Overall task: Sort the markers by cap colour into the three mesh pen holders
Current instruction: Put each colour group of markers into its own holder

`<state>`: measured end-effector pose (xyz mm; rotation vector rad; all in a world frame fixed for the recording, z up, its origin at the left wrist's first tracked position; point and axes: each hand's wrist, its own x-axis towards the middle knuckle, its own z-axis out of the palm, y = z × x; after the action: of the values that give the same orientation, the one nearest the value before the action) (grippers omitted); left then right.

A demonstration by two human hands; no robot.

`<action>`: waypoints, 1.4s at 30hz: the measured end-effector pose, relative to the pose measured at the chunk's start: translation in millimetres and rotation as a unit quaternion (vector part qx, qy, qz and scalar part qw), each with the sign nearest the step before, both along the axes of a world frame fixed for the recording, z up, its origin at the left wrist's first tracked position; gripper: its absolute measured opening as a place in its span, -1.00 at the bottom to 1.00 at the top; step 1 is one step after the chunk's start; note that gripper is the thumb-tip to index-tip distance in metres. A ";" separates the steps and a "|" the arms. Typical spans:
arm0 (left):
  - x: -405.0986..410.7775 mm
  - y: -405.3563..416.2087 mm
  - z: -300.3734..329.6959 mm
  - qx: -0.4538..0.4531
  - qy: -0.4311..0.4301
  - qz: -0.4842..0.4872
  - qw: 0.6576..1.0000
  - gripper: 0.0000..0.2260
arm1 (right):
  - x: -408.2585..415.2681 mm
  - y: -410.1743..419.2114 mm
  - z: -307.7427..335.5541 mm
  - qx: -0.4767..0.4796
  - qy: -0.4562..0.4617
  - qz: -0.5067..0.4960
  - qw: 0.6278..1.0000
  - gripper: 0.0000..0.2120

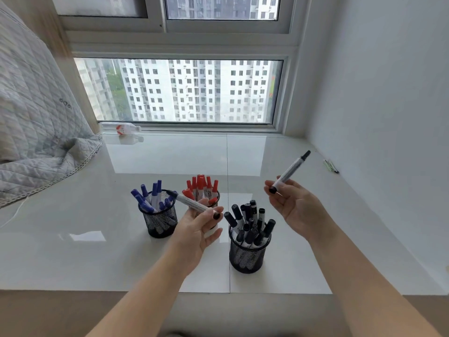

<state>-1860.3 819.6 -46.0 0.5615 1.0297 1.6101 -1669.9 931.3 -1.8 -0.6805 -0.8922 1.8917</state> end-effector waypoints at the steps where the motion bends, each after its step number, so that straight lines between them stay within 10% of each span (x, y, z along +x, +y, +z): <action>1: -0.1 -0.2 -0.3 -0.005 0.047 0.003 0.999 -0.81 | -0.1 -0.2 -2.1 0.016 -0.031 -0.001 0.999 -0.87; 6: 3.6 -0.2 -1.9 0.000 0.248 0.051 0.967 -0.92 | -1.8 -5.1 -13.3 0.109 -0.265 -0.060 0.956 -0.93; 15: 9.1 -2.4 -11.4 0.000 0.359 0.087 0.929 -0.89 | -1.0 -21.0 -29.6 0.262 -0.501 -0.063 0.823 -0.81; 22: 11.5 3.7 -16.3 0.002 0.417 0.081 0.905 -0.93 | -1.1 -22.2 -31.7 0.305 -0.485 -0.113 0.811 -0.90; 28: 11.2 8.8 -15.2 0.005 0.454 0.079 0.888 -0.64 | -1.2 -26.6 -30.5 0.374 -0.484 -0.129 0.781 -0.50; 39: 6.7 5.1 -5.4 0.029 0.526 0.071 0.847 0.03 | -8.9 -37.5 -43.5 0.374 -0.502 -0.151 0.765 -0.75; 42: 7.2 4.3 -5.4 0.046 0.518 0.067 0.851 -0.06 | -9.4 -39.6 -45.5 0.369 -0.502 -0.168 0.764 -0.94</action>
<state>-1853.1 823.9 -51.5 1.5489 1.7955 1.4437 -1679.4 891.7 -47.3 -1.2391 -1.8778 0.6015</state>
